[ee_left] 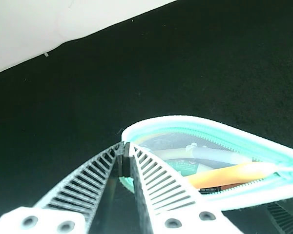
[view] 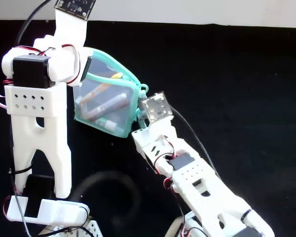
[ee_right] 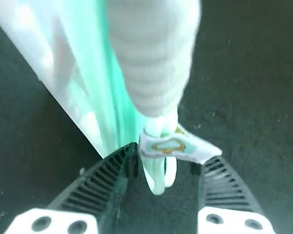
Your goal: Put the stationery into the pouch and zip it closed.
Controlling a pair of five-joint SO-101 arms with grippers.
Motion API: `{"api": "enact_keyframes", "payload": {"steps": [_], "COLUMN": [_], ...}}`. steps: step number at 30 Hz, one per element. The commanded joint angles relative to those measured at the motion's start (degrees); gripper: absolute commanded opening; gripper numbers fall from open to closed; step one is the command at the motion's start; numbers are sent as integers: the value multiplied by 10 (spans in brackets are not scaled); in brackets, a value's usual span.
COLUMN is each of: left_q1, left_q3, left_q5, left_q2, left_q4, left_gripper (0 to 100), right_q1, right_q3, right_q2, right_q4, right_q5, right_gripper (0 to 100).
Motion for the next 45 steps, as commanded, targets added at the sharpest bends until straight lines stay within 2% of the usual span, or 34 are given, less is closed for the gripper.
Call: {"api": "enact_keyframes", "payload": {"steps": [1,2,5,8,16,19,23,30,34,39,45], "left_q1": [7,7,6,6,6,7,7,8,11,47,78], "left_q3": [37,37,37,37,37,37,37,37,37,45,70], "left_q5": [4,4,4,4,4,4,4,4,4,-32,-36], "left_q2": [40,40,40,40,40,40,40,40,40,40,40], "left_q4": [10,10,10,10,10,10,10,10,10,10,5], "left_gripper": [7,7,7,7,7,7,7,7,7,7,7], "right_q1": [-1,-1,0,32,234,270,269,192,159,131,144], "right_q3": [-20,-21,-21,-22,-154,-247,-363,-573,-660,-727,-733], "right_q2": [5,5,4,3,3,2,-51,-105,-105,-103,-103], "right_q4": [2,12,36,47,174,234,294,394,404,401,406], "right_q5": [17,19,19,19,19,18,17,17,16,-25,-40], "right_gripper": [0,23,5,7,7,7,7,7,7,7,7]}}
